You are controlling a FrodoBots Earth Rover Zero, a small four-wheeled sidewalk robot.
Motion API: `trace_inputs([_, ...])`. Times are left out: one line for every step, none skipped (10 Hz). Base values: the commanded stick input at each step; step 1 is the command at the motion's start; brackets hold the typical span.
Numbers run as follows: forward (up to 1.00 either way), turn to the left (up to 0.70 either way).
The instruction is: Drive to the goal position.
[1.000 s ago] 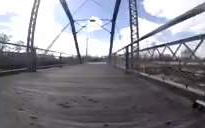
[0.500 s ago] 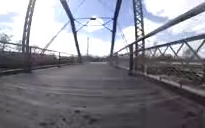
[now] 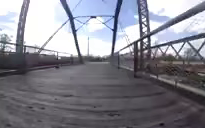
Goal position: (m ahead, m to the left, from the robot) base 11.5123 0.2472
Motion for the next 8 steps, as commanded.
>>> trace_inputs([1.0, 0.0])
trace_inputs([1.0, 0.0])
trace_inputs([1.0, 0.0])
trace_inputs([1.0, 0.0])
trace_inputs([1.0, 0.0])
trace_inputs([1.0, 0.0])
trace_inputs([1.0, 0.0])
trace_inputs([1.0, 0.0])
